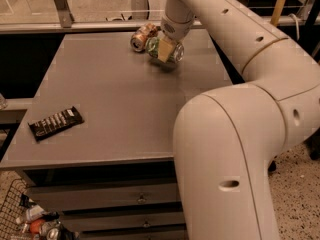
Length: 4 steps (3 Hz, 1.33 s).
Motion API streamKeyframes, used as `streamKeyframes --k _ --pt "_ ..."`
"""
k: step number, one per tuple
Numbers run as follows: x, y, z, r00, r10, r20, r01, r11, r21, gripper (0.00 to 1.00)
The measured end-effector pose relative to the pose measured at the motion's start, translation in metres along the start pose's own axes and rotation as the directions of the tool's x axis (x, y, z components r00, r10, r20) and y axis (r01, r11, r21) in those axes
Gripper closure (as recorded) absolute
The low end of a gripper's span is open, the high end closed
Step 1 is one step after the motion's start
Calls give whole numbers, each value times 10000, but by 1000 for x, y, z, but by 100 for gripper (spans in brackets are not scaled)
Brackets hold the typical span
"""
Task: Move green can near orange can
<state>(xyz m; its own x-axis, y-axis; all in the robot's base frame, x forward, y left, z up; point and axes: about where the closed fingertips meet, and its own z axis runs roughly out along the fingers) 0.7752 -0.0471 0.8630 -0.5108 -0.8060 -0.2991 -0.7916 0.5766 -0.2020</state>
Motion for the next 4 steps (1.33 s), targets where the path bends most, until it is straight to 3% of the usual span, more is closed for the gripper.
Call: streamKeyframes --k 2,3,4 --pt "-19 -7 17 9999 142 -43 -141 9999 53 100" --pt "-20 -7 20 9999 134 -44 -134 9999 44 84" --pt "-21 -6 25 9999 121 -71 -121 9999 14 59"
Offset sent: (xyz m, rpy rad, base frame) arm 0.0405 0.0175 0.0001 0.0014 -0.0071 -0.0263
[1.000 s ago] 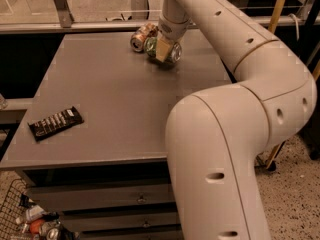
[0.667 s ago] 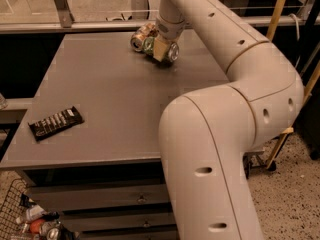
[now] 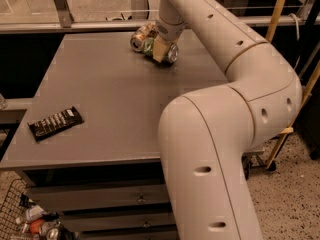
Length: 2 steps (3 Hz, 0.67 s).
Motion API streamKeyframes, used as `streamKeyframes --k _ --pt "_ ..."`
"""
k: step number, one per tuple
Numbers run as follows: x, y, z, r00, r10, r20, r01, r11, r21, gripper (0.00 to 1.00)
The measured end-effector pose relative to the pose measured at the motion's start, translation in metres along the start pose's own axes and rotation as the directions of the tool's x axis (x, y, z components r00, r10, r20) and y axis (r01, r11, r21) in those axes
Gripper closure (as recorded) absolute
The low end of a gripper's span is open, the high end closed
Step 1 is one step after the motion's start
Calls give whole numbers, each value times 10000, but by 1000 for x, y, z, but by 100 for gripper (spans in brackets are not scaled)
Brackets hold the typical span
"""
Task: Move green can near orange can
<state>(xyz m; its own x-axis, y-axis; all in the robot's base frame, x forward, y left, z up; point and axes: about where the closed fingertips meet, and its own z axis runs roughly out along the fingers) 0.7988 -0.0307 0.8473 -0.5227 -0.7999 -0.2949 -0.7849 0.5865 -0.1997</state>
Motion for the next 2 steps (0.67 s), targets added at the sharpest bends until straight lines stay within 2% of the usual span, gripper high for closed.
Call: streamKeyframes --k 2 --pt "-1 2 8 10000 -23 -47 23 10000 -54 12"
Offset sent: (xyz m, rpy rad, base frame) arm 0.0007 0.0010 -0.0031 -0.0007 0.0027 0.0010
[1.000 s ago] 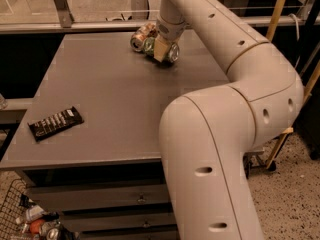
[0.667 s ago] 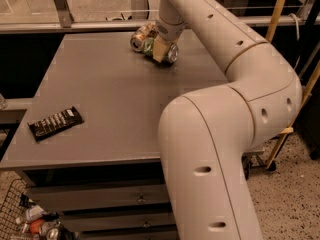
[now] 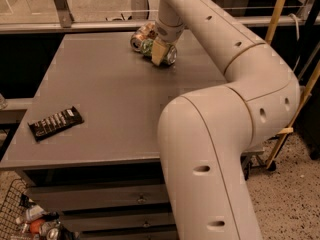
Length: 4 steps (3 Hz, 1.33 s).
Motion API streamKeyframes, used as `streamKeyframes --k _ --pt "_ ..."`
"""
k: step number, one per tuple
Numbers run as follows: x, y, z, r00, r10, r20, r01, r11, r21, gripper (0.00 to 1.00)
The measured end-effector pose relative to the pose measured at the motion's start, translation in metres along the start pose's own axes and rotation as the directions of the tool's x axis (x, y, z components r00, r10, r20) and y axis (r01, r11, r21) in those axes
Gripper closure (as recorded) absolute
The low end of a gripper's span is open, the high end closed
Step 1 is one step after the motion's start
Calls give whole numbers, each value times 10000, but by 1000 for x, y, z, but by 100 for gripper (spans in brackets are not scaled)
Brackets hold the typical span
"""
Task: Move green can near orange can
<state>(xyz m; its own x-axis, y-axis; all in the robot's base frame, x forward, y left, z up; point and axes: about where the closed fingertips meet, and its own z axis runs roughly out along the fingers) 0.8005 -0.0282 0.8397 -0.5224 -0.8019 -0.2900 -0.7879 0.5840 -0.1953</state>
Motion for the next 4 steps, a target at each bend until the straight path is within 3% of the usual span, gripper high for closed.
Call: streamKeyframes --k 1,3,4 --pt "0 1 4 10000 -10 -23 10 10000 -25 0" --pt "0 2 5 9999 -30 153 33 9998 -200 0" --pt "14 -3 0 9987 111 491 -91 9991 -407 0"
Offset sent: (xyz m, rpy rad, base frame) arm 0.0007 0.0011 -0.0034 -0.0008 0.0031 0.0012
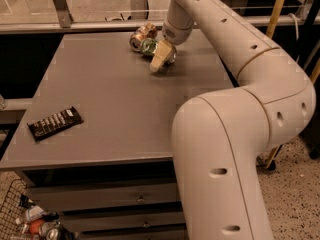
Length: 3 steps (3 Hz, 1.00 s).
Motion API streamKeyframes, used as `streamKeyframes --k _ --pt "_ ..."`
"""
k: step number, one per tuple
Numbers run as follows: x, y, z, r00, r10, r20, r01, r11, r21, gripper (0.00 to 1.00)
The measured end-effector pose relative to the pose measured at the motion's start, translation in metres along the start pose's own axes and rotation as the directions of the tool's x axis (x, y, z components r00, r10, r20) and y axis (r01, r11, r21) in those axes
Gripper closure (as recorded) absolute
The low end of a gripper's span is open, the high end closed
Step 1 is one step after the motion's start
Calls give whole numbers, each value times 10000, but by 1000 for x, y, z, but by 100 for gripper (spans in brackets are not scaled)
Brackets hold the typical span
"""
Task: Move green can near orange can
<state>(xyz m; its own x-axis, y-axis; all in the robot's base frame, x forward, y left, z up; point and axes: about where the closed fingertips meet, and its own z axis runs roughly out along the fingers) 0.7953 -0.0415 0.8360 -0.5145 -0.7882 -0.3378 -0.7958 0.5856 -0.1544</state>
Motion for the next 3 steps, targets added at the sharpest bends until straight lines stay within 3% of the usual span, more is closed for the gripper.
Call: streamKeyframes --k 2,3 --pt "64 -21 -42 9929 895 788 -884 9959 -172 0" --pt "71 -24 -43 9922 979 772 -970 9952 -154 0"
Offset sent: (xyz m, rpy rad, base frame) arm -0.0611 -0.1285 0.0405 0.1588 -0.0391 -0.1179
